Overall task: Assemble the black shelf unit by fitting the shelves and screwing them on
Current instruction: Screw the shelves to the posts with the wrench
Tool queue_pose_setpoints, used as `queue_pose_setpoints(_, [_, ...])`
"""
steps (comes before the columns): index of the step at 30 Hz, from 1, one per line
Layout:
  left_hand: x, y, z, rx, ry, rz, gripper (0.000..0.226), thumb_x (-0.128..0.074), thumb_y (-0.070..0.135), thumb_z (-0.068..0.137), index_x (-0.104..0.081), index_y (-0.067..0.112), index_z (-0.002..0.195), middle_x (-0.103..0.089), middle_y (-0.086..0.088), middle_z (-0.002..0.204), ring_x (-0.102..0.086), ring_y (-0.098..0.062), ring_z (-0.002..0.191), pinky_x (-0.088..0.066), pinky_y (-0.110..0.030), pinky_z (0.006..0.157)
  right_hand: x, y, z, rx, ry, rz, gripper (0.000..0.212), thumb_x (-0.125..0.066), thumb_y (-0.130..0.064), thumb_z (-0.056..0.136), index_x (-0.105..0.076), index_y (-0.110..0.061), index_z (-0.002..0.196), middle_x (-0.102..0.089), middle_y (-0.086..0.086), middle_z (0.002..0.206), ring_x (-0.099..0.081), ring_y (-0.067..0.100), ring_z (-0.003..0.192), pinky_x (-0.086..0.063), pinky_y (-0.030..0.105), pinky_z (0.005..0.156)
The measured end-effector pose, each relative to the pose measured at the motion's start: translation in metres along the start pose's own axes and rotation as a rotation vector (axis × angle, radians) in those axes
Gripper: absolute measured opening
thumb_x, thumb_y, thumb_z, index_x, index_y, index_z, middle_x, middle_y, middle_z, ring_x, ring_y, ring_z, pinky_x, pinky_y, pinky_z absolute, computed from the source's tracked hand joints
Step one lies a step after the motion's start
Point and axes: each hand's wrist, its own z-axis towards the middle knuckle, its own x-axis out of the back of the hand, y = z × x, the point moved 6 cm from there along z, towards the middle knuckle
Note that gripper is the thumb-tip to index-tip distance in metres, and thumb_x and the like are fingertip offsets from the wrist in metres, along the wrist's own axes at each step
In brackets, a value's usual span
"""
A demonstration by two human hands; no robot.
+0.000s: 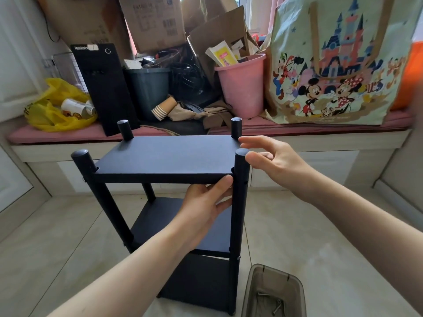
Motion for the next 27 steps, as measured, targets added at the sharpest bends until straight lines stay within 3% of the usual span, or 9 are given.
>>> queue_pose_setpoints(4, [0.005,0.004,-0.001,0.016,0.002,-0.005,0.053,-0.067,0.031,0.081,-0.063,0.005,0.127,-0.071,-0.015,0.123,-0.068,-0.032,0.116,-0.054,-0.044,0.099,0.003,0.009,0.019,-0.029,0.143,0.16,0.052,-0.044,-0.067,0.082,-0.063,-0.032,0.116,-0.065,-0.009,0.117,-0.065,0.009,0.107,-0.053,0.028,0.091])
queue_pose_setpoints(7, [0.008,0.008,-0.003,0.032,-0.017,0.003,0.056,-0.067,0.029,0.082,-0.06,0.002,0.131,-0.07,-0.017,0.124,-0.067,-0.033,0.116,-0.053,-0.047,0.101,0.013,0.027,0.032,-0.118,0.32,0.132,0.037,-0.05,-0.054,0.096,-0.06,-0.026,0.118,-0.063,-0.004,0.114,-0.062,0.017,0.109,-0.053,0.034,0.093])
queue_pose_setpoints(10, [0.012,0.013,-0.006,0.052,-0.057,-0.015,0.055,-0.067,0.028,0.083,-0.06,0.002,0.13,-0.068,-0.021,0.125,-0.066,-0.037,0.117,-0.056,-0.045,0.098,0.003,0.049,0.041,-0.227,0.227,0.023,0.051,-0.064,-0.02,0.094,-0.044,-0.023,0.141,-0.057,0.001,0.123,-0.059,0.011,0.106,-0.05,0.026,0.086])
queue_pose_setpoints(13, [0.019,0.019,-0.011,0.063,-0.135,-0.032,0.043,-0.069,0.027,0.089,-0.065,0.005,0.126,-0.067,-0.024,0.126,-0.065,-0.038,0.117,-0.057,-0.042,0.092,-0.017,0.053,0.047,-0.233,0.108,0.064,0.053,-0.062,-0.005,0.093,-0.044,-0.023,0.139,-0.06,0.004,0.121,-0.062,0.015,0.106,-0.05,0.021,0.081])
queue_pose_setpoints(16, [0.028,0.027,-0.017,0.082,-0.185,-0.034,0.041,-0.079,0.033,0.084,-0.073,0.011,0.118,-0.068,-0.021,0.122,-0.066,-0.036,0.114,-0.057,-0.041,0.091,-0.026,0.049,0.051,-0.235,0.084,0.108,0.033,-0.054,0.0,0.096,-0.057,-0.026,0.118,-0.068,0.008,0.11,-0.066,0.021,0.103,-0.054,0.032,0.086])
queue_pose_setpoints(18, [0.036,0.034,-0.018,0.069,-0.213,-0.033,0.047,-0.083,0.038,0.08,-0.074,0.011,0.117,-0.07,-0.018,0.119,-0.068,-0.033,0.113,-0.057,-0.041,0.091,-0.031,0.047,0.052,-0.233,0.064,0.102,0.032,-0.052,-0.001,0.097,-0.057,-0.03,0.111,-0.067,0.006,0.103,-0.065,0.02,0.098,-0.055,0.032,0.078])
queue_pose_setpoints(20, [0.046,0.044,-0.017,0.04,-0.201,-0.035,0.046,-0.084,0.041,0.078,-0.076,0.013,0.113,-0.073,-0.014,0.114,-0.071,-0.027,0.108,-0.057,-0.039,0.088,-0.035,0.042,0.052,-0.189,0.097,0.044,0.031,-0.051,-0.001,0.098,-0.056,-0.028,0.112,-0.064,0.001,0.101,-0.065,0.018,0.096,-0.056,0.029,0.074])
queue_pose_setpoints(24, [0.076,0.06,-0.015,-0.004,-0.091,-0.076,0.038,-0.078,0.043,0.085,-0.076,0.011,0.105,-0.072,-0.015,0.103,-0.071,-0.027,0.09,-0.059,-0.038,0.081,-0.045,0.031,0.048,-0.143,0.179,0.017,0.026,-0.055,-0.005,0.098,-0.056,-0.018,0.12,-0.063,0.001,0.104,-0.064,0.022,0.102,-0.056,0.045,0.09])
queue_pose_setpoints(27, [0.098,0.068,-0.013,-0.035,0.035,-0.049,0.033,-0.063,0.043,0.093,-0.077,0.014,0.099,-0.072,-0.011,0.096,-0.07,-0.022,0.081,-0.06,-0.036,0.076,-0.052,0.022,0.044,-0.121,0.221,0.048,0.023,-0.058,-0.006,0.097,-0.056,-0.015,0.118,-0.063,-0.001,0.104,-0.065,0.023,0.101,-0.055,0.048,0.092])
